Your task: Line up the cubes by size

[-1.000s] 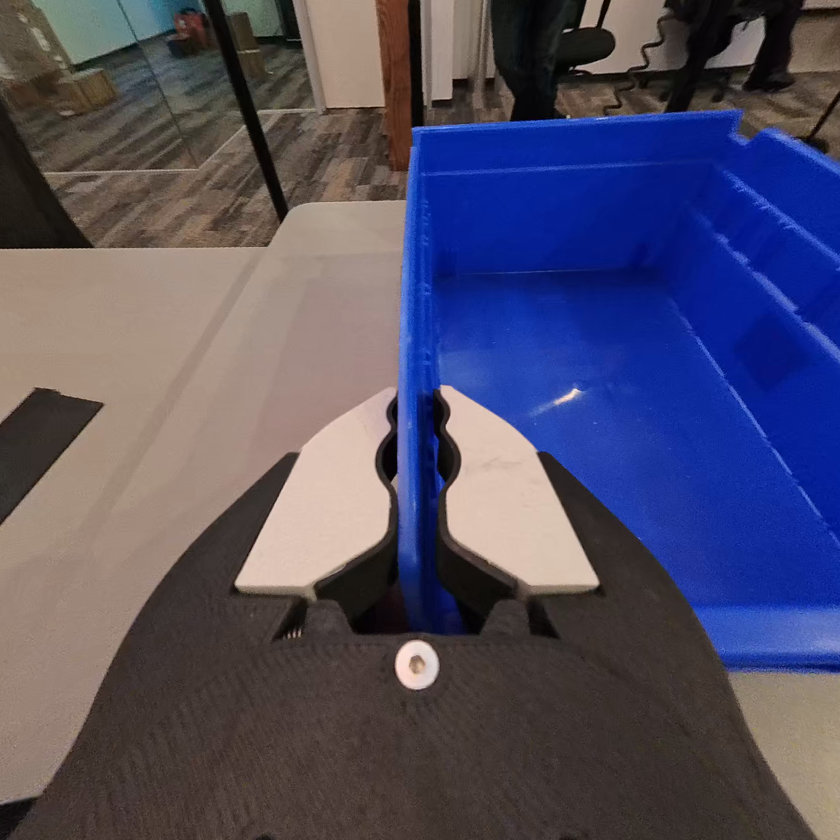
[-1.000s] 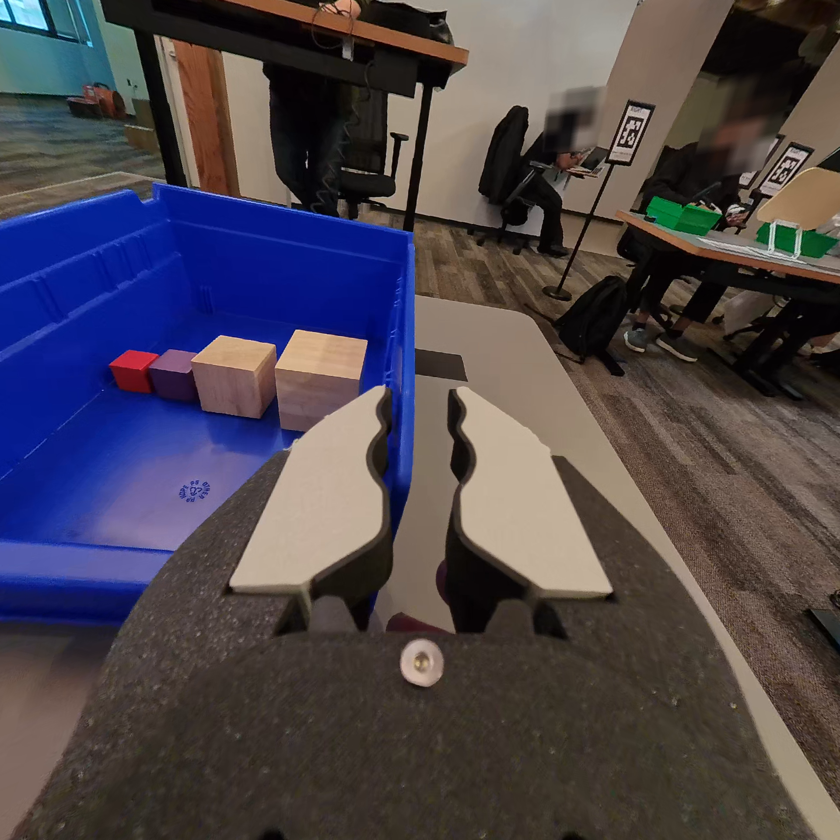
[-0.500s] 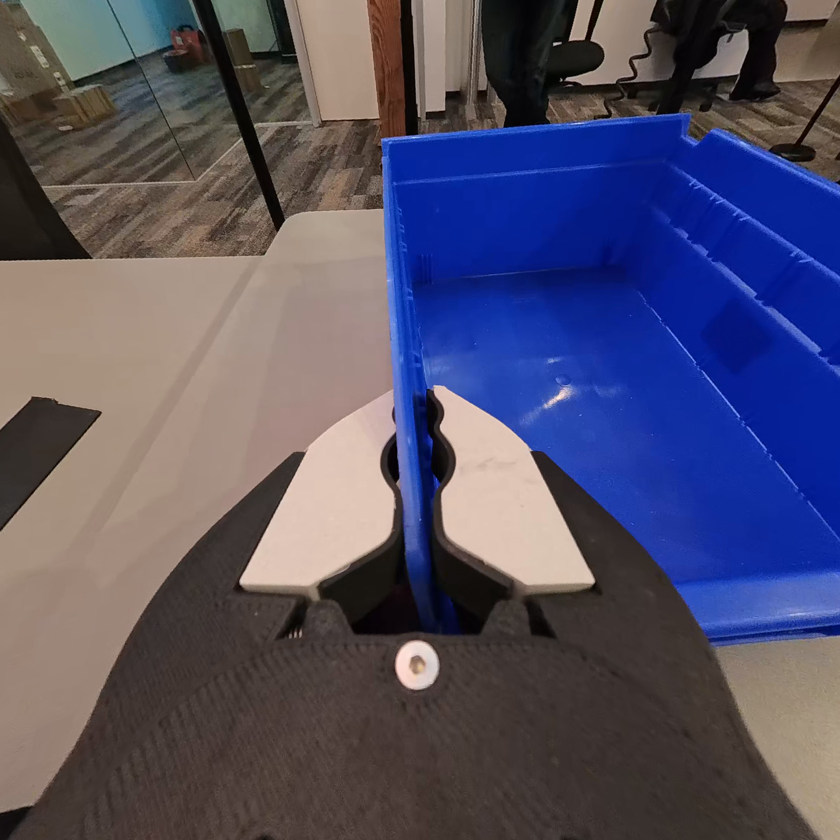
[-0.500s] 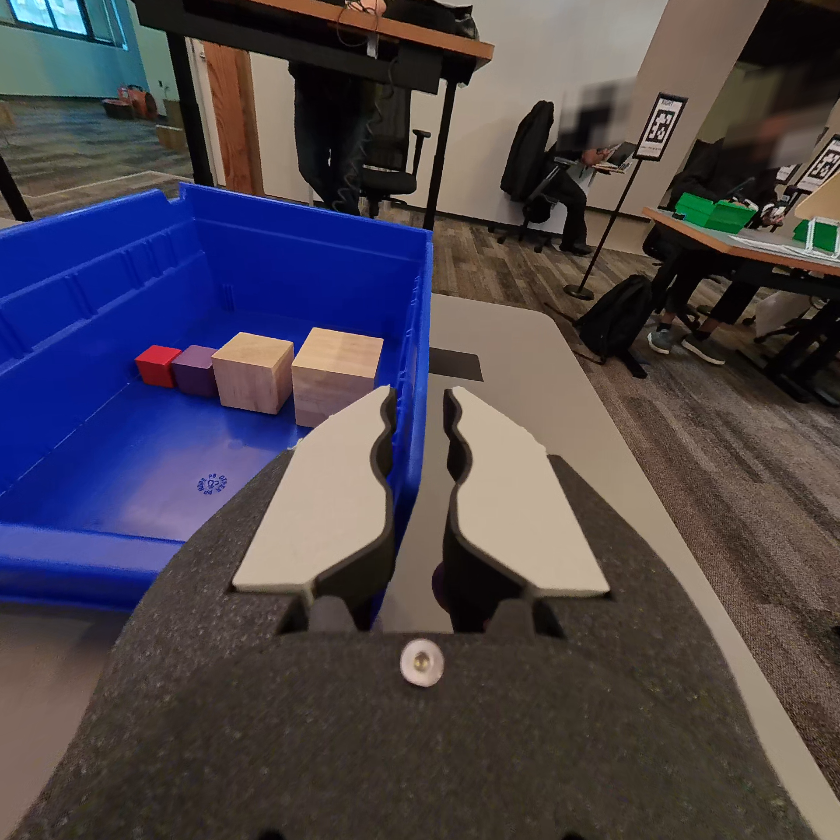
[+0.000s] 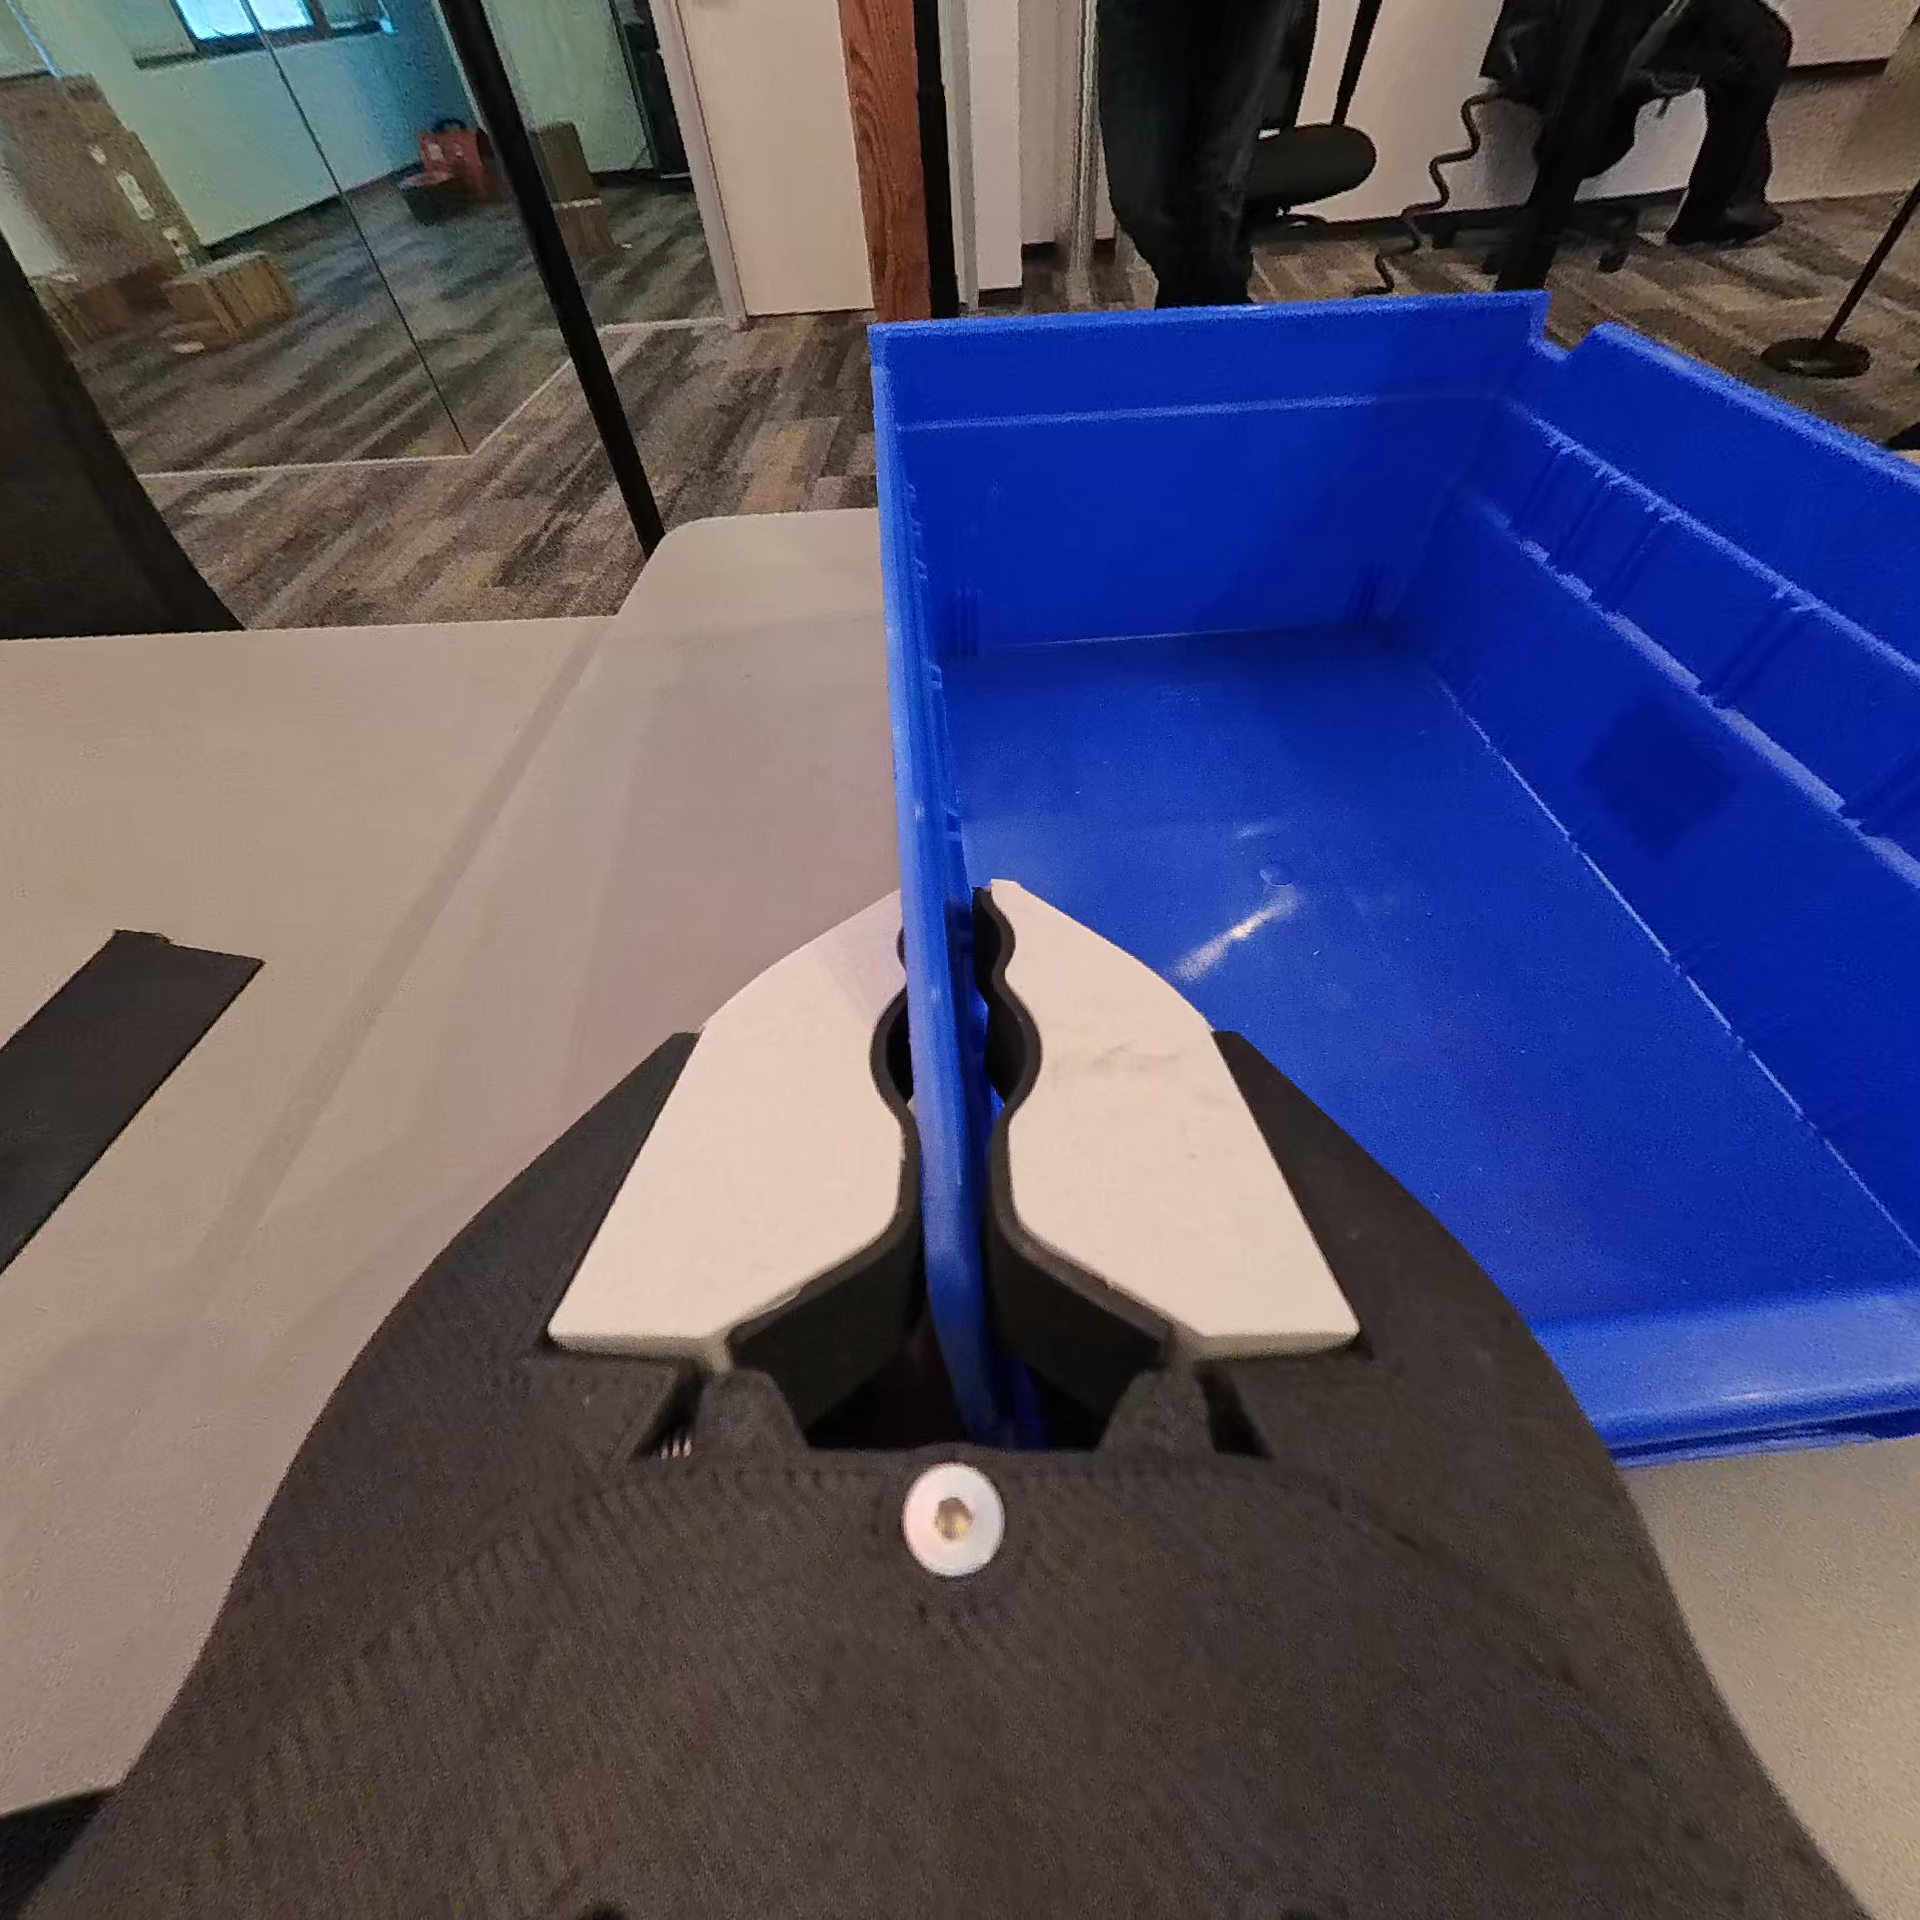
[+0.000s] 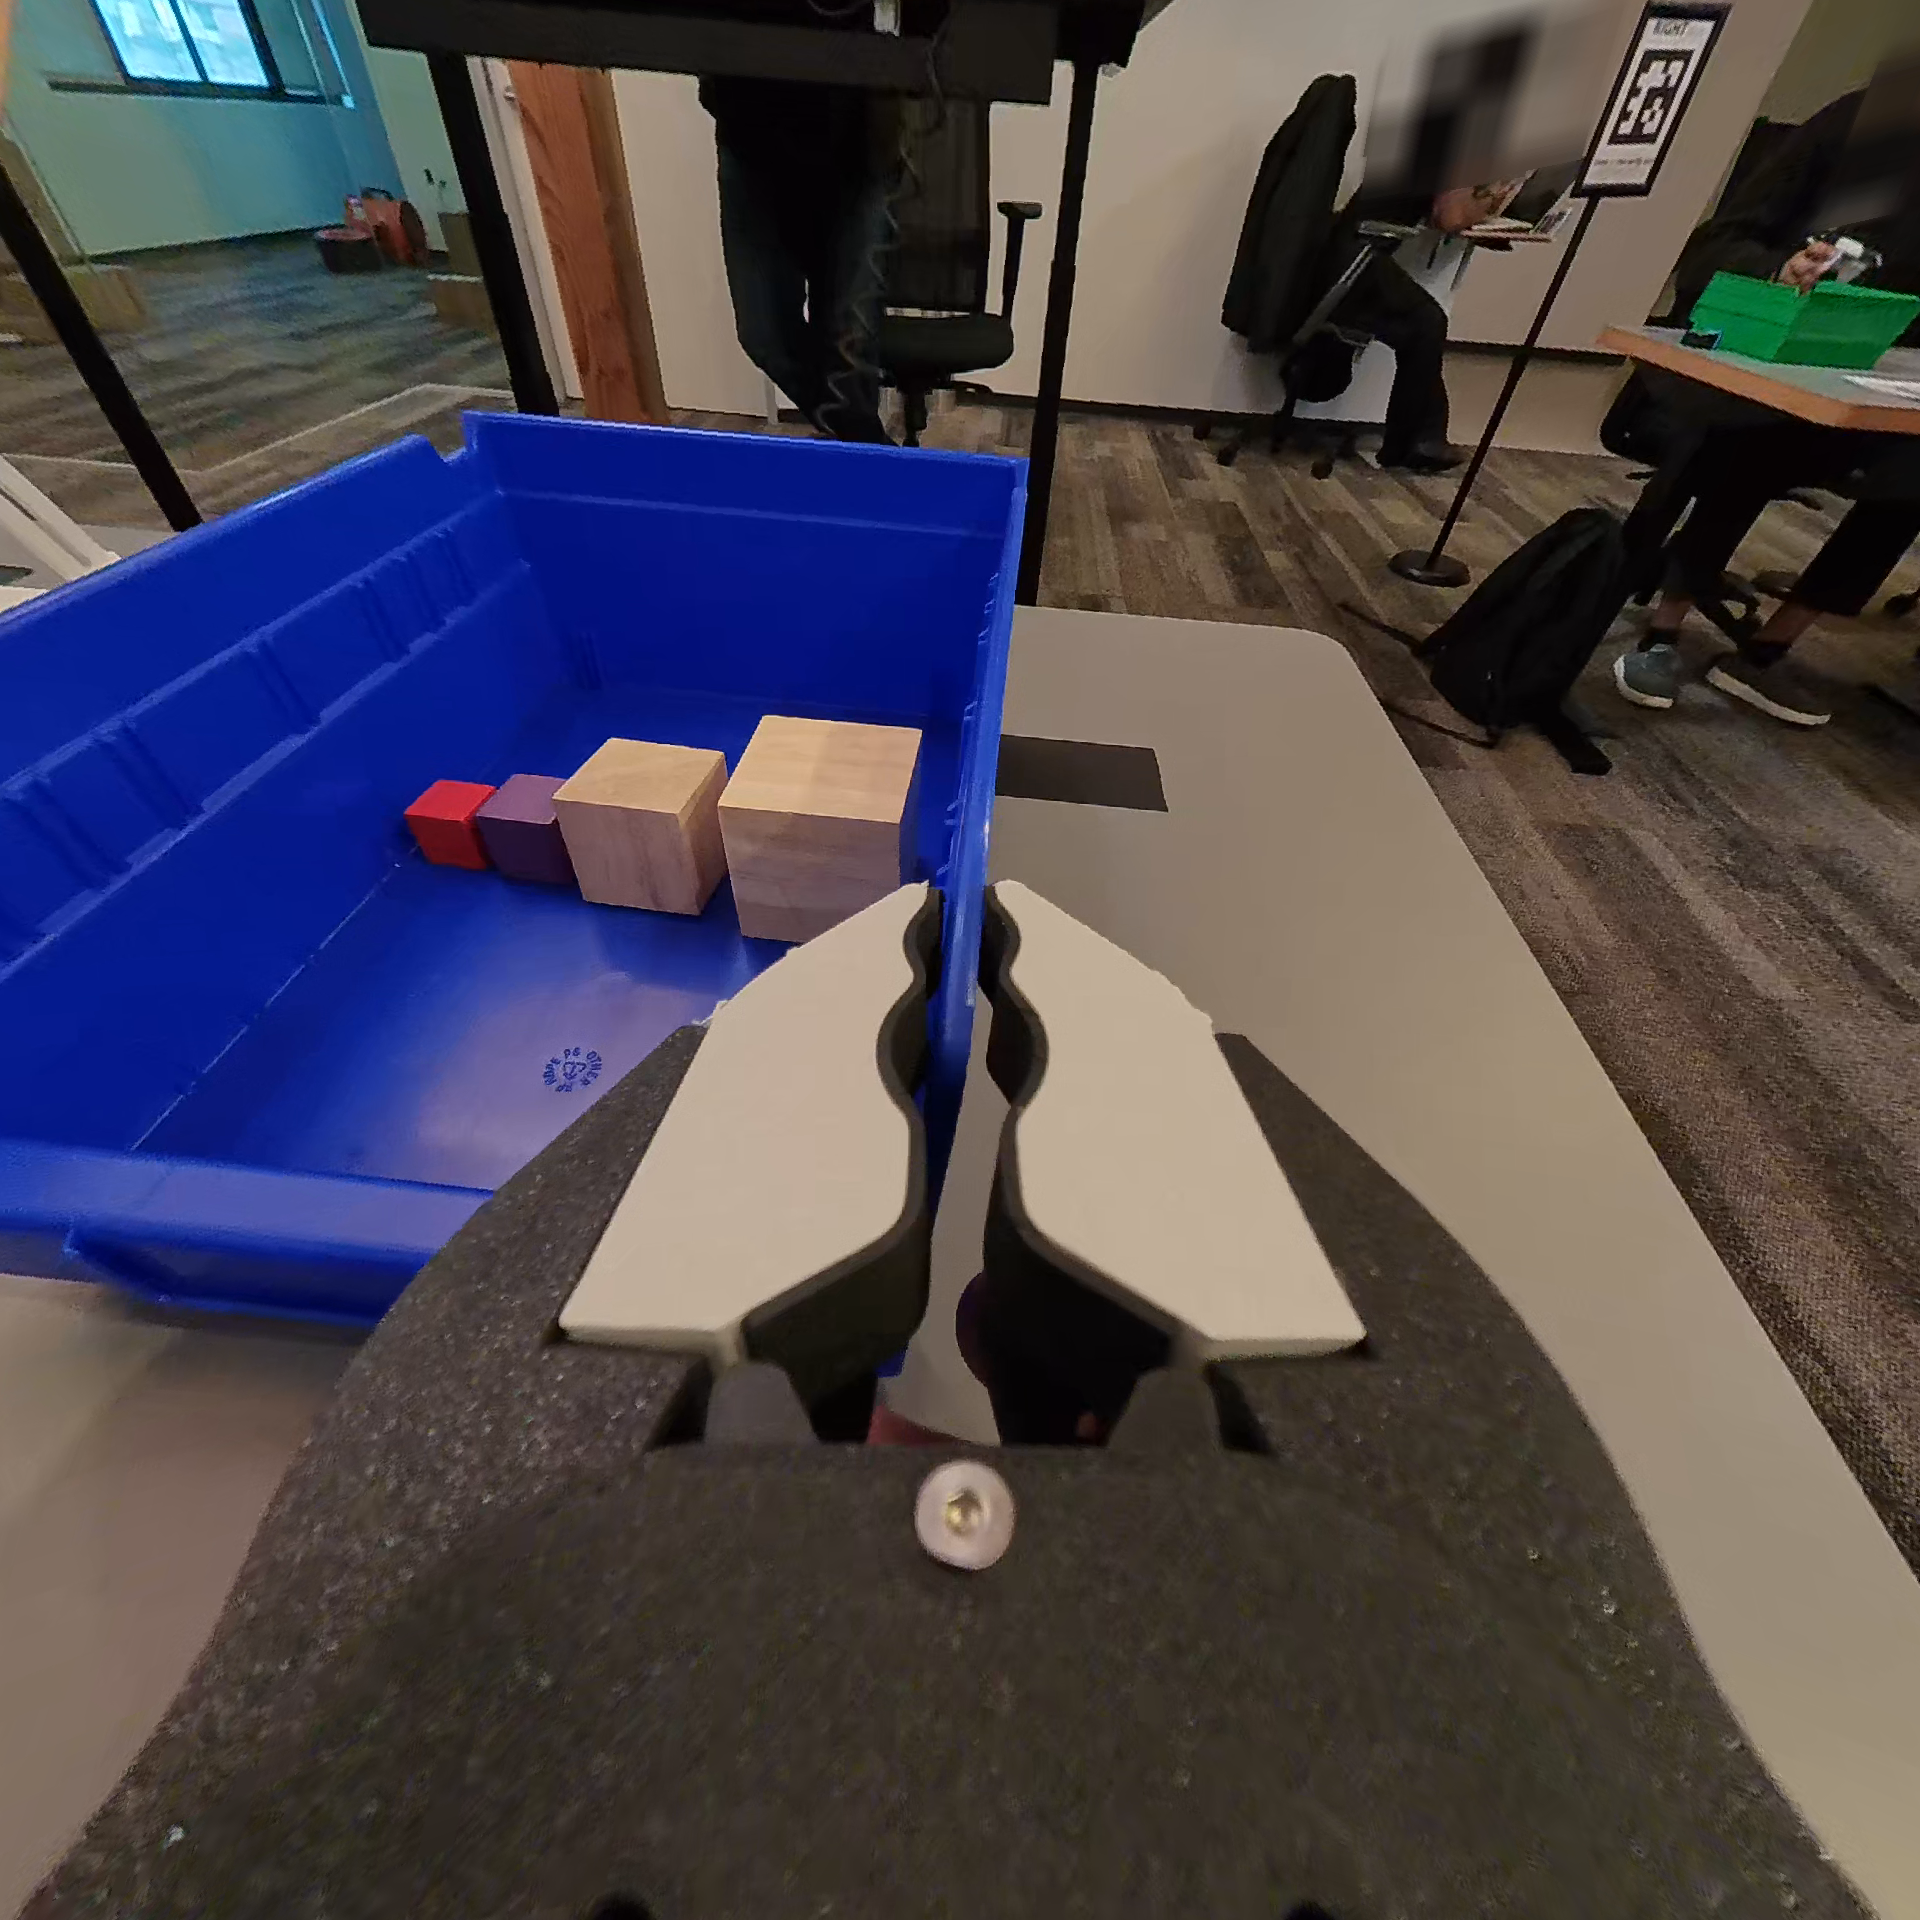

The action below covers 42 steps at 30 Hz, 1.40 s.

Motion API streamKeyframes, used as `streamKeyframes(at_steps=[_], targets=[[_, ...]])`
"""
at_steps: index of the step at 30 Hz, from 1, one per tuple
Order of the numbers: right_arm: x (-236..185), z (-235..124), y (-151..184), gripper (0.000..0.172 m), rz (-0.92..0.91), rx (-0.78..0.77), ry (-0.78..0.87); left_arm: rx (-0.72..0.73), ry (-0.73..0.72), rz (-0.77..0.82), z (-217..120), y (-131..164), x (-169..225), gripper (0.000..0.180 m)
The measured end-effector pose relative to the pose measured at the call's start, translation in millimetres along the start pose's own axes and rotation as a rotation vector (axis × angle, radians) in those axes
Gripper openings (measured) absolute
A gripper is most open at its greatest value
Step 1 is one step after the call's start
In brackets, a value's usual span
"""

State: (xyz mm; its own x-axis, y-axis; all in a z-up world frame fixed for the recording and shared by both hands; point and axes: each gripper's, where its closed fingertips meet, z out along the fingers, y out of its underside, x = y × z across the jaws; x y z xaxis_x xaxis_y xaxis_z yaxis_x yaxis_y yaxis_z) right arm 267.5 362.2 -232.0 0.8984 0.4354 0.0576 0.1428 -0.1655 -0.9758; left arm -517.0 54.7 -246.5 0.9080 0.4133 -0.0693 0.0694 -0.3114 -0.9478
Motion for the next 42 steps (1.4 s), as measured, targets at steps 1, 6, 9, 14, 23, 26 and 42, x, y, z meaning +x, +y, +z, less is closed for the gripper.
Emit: streamKeyframes(at_steps=[1, 6, 9, 14, 23, 26, 42], targets=[[0, -1, 0, 0.005, 0.004, 0.000, -0.002, 0.006, -0.004, 0.001, -2, -1, 0, 0.005], [-2, -7, 2, 0.005, 0.018, -0.004, -0.004, 0.029, -0.022, 0.017, -14, -7, 0, 0.005], [-3, -12, 3, 0.005, 0.020, -0.013, -0.015, 0.030, -0.009, -0.012, -15, -6, 2, 0.005], [-7, -27, 6, 0.005, 0.038, -0.015, -0.033, -0.003, 0.023, 0.031, -21, -10, 2, 0.005], [-28, -60, 11, 0.004, 0.079, -0.002, -0.101, 0.005, 0.024, 0.060, -35, -32, -9, 0.005], [-40, -71, 13, 0.004, 0.074, -0.001, -0.134, -0.020, 0.031, 0.090, -45, -32, -11, 0.005], [-111, -113, 17, 0.004, 0.084, 0.002, -0.257, 0.001, 0.056, 0.007, -128, -18, -16, 0.005]])
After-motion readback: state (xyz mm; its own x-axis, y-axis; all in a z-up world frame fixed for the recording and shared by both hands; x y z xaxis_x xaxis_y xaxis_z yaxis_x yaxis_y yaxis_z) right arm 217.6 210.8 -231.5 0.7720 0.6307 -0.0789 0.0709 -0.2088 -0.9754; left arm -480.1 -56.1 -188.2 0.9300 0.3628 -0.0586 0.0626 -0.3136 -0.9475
